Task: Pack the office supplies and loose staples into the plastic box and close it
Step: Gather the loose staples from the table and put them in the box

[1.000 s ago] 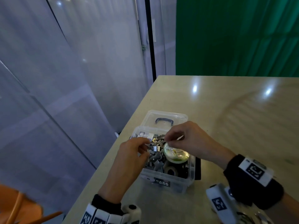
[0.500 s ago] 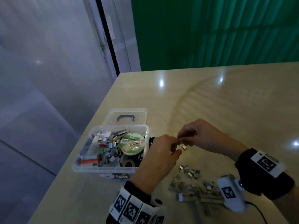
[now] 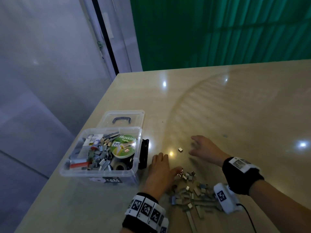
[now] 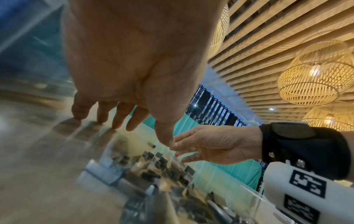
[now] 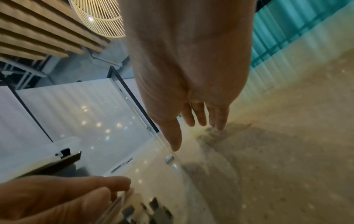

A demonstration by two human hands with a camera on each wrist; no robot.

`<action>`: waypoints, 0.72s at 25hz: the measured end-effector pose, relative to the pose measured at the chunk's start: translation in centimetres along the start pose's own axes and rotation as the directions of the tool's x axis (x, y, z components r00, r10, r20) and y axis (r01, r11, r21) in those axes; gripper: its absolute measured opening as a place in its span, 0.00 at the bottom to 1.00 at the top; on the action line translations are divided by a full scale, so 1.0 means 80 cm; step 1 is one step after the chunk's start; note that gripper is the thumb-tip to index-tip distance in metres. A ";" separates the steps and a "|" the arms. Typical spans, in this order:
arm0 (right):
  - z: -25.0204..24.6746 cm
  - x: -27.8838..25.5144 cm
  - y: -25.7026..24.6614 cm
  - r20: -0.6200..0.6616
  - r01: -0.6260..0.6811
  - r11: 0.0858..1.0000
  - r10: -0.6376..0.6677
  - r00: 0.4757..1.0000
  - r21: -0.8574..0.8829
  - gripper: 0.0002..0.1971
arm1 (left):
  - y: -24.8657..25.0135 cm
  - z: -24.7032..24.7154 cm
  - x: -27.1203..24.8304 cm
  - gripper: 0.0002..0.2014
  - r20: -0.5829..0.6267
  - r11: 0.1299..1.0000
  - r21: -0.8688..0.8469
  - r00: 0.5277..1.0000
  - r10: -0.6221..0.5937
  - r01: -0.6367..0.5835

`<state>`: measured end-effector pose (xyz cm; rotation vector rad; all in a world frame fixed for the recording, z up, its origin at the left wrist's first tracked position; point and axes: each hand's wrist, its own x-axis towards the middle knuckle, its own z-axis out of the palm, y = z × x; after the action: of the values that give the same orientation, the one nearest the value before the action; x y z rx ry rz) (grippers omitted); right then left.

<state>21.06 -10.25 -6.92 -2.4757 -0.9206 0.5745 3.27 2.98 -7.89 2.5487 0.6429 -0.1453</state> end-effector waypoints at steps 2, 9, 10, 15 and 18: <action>0.011 0.007 -0.011 0.017 0.050 0.995 -0.049 0.999 -0.089 0.34 | -0.005 -0.002 0.002 0.25 0.024 0.999 0.026 1.000 0.019 -0.020; 0.021 -0.032 -0.037 0.235 0.323 0.926 -0.275 0.932 -0.195 0.25 | -0.010 -0.016 -0.027 0.16 0.079 0.988 0.024 0.985 0.152 -0.154; 0.023 -0.040 -0.033 0.269 0.357 0.913 -0.300 0.915 -0.196 0.22 | -0.008 -0.016 -0.034 0.16 0.085 0.985 0.025 0.982 0.167 -0.170; 0.016 -0.068 -0.022 0.295 0.348 0.937 -0.321 0.900 -0.041 0.17 | 0.000 -0.016 -0.048 0.18 0.098 0.978 0.003 0.974 0.205 -0.207; 0.005 -0.073 -0.016 0.232 0.276 0.960 -0.256 0.938 -0.056 0.17 | 0.005 -0.013 -0.044 0.24 0.093 0.985 -0.058 0.982 0.167 -0.162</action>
<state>16.16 -13.30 -5.26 -2.3373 -1.3710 0.7404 0.29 1.74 -6.00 2.5156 0.3918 -0.1919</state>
